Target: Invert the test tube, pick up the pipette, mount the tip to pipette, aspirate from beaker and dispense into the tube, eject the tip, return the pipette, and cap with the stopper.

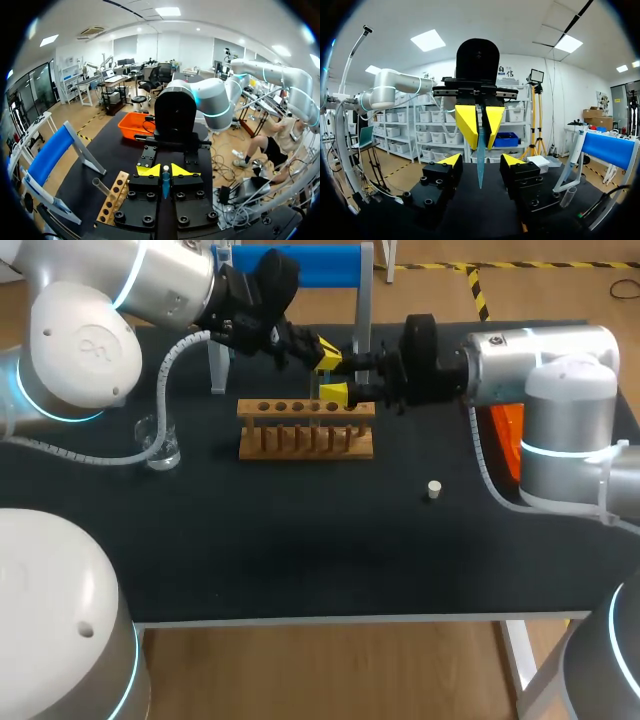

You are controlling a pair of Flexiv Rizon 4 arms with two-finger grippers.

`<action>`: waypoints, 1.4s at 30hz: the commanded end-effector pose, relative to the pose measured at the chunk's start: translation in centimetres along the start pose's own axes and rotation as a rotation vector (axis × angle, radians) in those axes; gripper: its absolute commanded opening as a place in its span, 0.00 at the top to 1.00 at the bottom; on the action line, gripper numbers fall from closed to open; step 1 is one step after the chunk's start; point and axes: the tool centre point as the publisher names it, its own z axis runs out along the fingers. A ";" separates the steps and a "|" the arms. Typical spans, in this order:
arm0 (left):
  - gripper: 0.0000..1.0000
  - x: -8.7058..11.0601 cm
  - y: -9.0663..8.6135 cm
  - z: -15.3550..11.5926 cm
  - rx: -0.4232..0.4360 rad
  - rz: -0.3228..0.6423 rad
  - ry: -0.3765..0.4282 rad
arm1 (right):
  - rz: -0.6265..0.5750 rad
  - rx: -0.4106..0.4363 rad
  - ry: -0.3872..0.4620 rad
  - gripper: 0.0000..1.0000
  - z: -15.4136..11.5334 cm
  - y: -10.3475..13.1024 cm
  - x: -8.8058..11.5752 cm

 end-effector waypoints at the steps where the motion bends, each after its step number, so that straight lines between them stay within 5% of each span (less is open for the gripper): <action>1: 1.00 0.0 0.0 0.0 -0.002 -0.001 0.001 | -0.001 0.007 0.001 0.53 0.2 0.2 0.1; 9: 1.00 0.0 0.0 0.0 -0.002 -0.001 0.001 | -0.001 0.007 0.002 0.64 0.2 0.2 0.1; 14: 1.00 0.0 0.0 0.0 -0.002 -0.001 0.001 | 0.000 0.001 0.004 1.00 0.2 0.1 0.1; 24: 1.00 0.0 0.0 0.0 -0.002 -0.001 0.001 | -0.003 -0.002 0.006 1.00 0.0 0.0 0.1; 25: 0.65 0.0 0.0 0.0 -0.002 -0.001 0.001 | -0.002 -0.001 0.005 1.00 0.0 0.0 0.0; 26: 0.16 0.0 0.0 0.0 -0.002 -0.001 0.001 | 0.000 0.000 0.003 1.00 -0.1 -0.1 0.0; 27: 0.00 0.0 0.0 0.0 -0.002 -0.001 0.001 | 0.002 0.001 0.001 1.00 -0.2 -0.2 -0.1; 42: 0.00 0.0 0.0 0.0 -0.002 -0.001 0.001 | 0.004 0.026 0.002 1.00 -5.2 -2.0 1.6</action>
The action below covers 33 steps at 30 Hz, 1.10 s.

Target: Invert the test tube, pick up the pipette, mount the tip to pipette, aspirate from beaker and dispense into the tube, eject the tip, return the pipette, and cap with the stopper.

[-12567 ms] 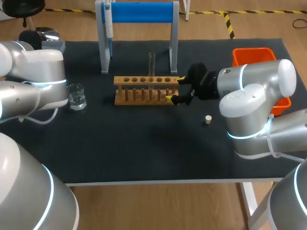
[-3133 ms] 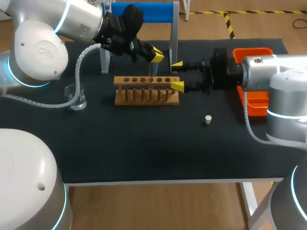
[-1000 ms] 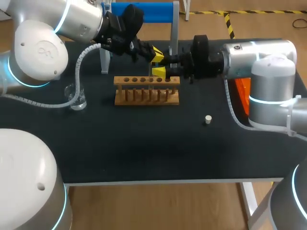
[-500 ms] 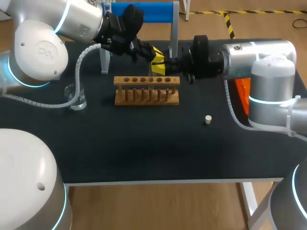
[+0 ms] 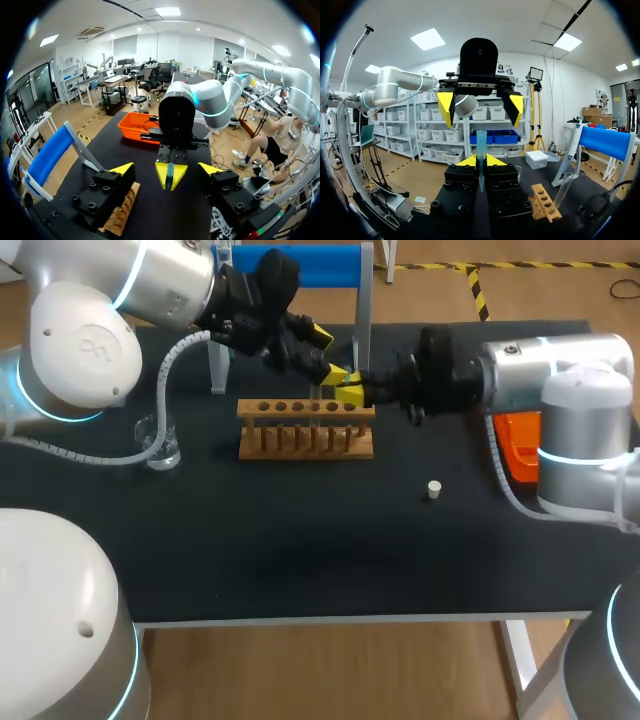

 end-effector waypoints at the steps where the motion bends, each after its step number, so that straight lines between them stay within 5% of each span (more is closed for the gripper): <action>1: 0.00 0.0 0.0 0.0 -0.002 -0.001 0.001 | -0.002 0.008 0.004 1.00 -3.0 -0.2 1.4; 18: 0.00 0.0 0.0 0.0 -0.002 -0.001 0.001 | -0.031 -0.030 0.004 1.00 -13.4 -3.2 5.0; 33: 0.00 0.0 0.0 0.0 -0.002 -0.001 0.001 | 0.000 -0.009 0.006 1.00 -17.2 -5.2 6.1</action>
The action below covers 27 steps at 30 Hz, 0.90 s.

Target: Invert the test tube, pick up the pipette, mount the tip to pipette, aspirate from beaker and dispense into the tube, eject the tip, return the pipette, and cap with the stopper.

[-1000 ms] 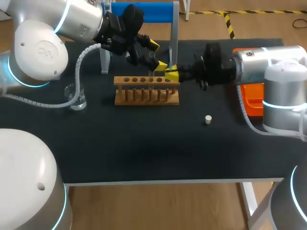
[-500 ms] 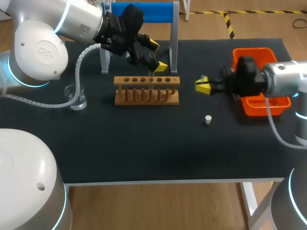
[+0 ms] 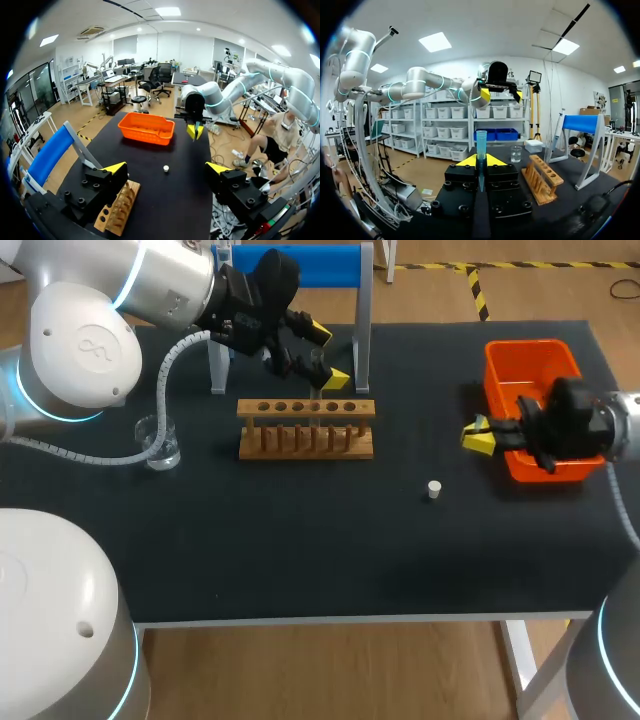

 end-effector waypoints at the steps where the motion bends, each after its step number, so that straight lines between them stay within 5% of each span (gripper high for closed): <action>1: 0.00 0.0 0.0 0.0 -0.002 -0.001 0.001 | 0.010 0.011 0.007 1.00 -0.6 -0.3 0.3; 27: 0.00 0.0 0.0 0.0 -0.002 -0.001 0.001 | 0.025 0.022 0.005 1.00 -0.5 -0.8 0.2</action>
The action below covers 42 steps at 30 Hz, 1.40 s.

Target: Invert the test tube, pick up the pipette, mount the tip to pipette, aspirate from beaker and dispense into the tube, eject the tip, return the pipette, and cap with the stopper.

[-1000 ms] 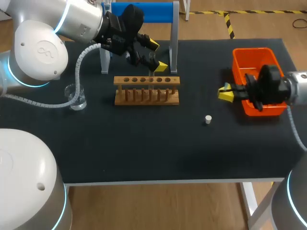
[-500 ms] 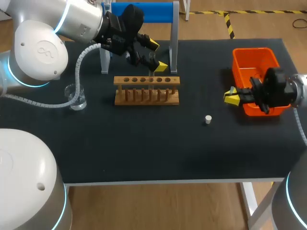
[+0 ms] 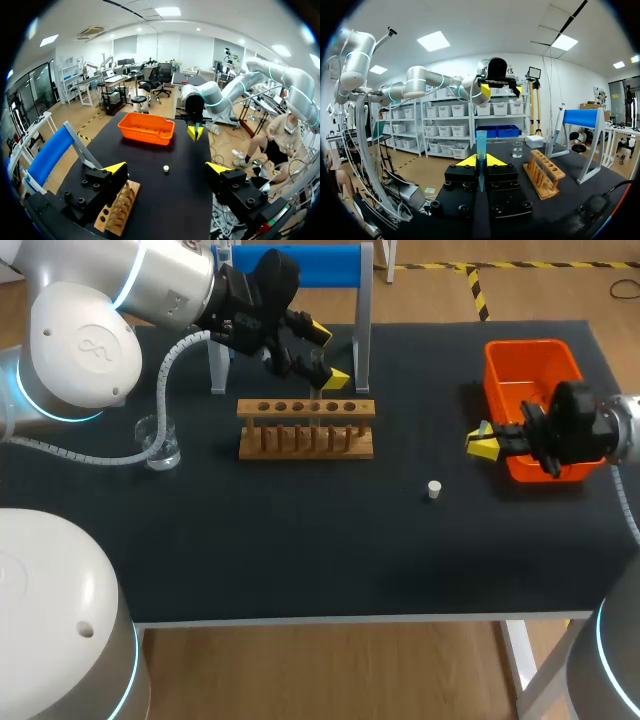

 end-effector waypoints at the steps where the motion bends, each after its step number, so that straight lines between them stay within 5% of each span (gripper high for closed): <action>1: 0.00 0.0 0.0 0.0 -0.002 -0.001 0.001 | 0.000 0.002 0.001 1.00 -0.1 0.0 0.0; 6: 0.00 0.0 0.0 0.0 -0.002 -0.001 0.001 | 0.000 0.002 0.001 1.00 -0.1 0.0 0.0; 17: 0.00 -7.4 6.0 -6.0 -0.083 -0.194 -0.210 | 0.000 0.002 0.001 1.00 -0.1 0.0 0.0; 26: 0.00 -9.8 8.5 -9.4 -0.113 -0.260 -0.312 | 0.000 0.002 0.001 1.00 -0.1 0.0 0.0; 42: 0.00 -13.9 10.7 -11.4 -0.044 -0.472 -0.681 | 0.000 0.002 0.001 1.00 -0.1 0.0 0.0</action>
